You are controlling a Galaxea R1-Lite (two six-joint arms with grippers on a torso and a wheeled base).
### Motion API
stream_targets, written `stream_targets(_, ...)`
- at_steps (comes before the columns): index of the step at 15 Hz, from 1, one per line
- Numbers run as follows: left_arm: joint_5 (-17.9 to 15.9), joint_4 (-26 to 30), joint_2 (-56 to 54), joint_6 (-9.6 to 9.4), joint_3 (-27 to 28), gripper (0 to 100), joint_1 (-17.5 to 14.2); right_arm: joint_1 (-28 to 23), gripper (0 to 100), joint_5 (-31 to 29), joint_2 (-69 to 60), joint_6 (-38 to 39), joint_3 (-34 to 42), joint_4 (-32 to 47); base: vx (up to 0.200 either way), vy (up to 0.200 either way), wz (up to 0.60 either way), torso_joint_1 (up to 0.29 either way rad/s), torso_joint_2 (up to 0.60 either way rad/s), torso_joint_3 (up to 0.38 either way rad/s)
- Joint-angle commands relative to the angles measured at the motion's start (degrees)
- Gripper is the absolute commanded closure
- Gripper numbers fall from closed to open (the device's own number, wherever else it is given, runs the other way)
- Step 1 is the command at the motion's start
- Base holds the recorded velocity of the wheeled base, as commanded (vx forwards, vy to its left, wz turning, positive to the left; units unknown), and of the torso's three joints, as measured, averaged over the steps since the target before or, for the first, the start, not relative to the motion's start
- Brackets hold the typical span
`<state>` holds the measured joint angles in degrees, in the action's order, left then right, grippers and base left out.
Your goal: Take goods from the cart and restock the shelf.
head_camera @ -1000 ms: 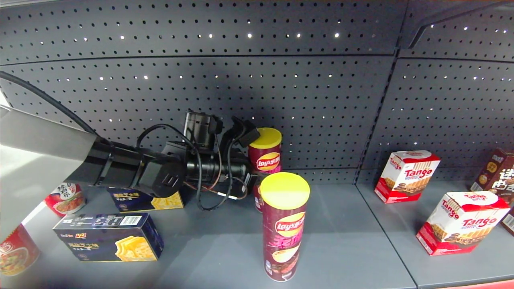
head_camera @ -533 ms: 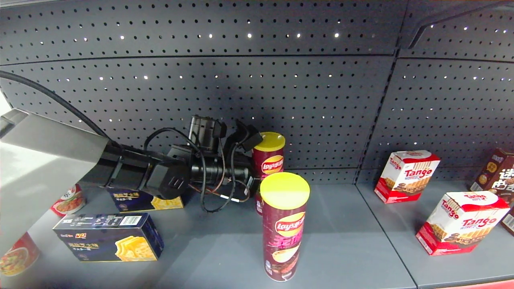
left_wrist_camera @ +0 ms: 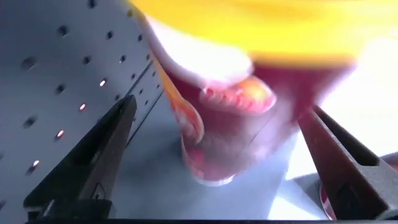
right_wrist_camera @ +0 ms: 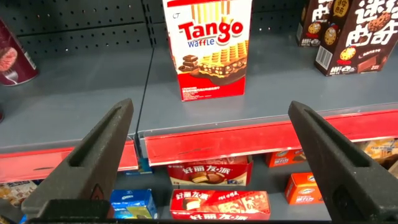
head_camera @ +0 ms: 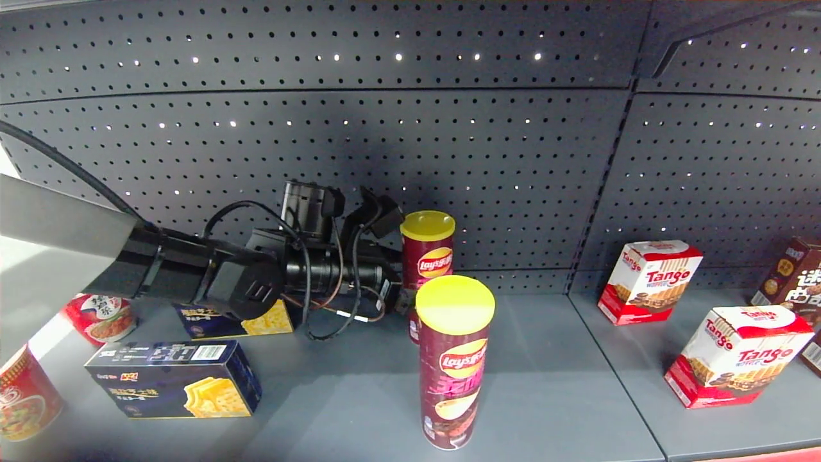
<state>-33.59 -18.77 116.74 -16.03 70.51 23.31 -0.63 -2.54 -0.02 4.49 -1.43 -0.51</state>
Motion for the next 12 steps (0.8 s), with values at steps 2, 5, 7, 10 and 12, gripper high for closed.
stream_targets(2,0.0,-0.4,-4.6,-0.49,-4.1,0,-1.2,0.0,0,0.0,0.0,0.0,-0.1,0.0,0.0,0.0,0.0,0.0,0.0,0.0)
stream_targets(5,0.0,-0.3,-8.3,-2.07,-8.1,0,-2.3,0.0,0,0.0,0.0,0.0,-0.1,0.0,0.0,0.0,0.0,0.0,0.0,0.0)
stream_targets(7,0.0,-0.3,-10.9,-2.07,-9.0,0,-4.0,0.0,0,0.0,0.0,0.0,0.0,-0.1,0.0,0.0,0.0,0.0,0.0,0.0)
stream_targets(10,0.5,0.0,-14.9,-2.07,-9.4,0,-6.3,0.0,0,0.0,0.0,0.0,0.0,0.0,0.0,0.0,0.0,0.0,0.0,0.0)
stream_targets(12,3.5,-0.4,-19.4,-2.16,-11.3,0,-8.0,0.0,0,0.0,0.0,0.0,0.0,0.0,0.0,0.0,0.0,0.0,0.0,0.0)
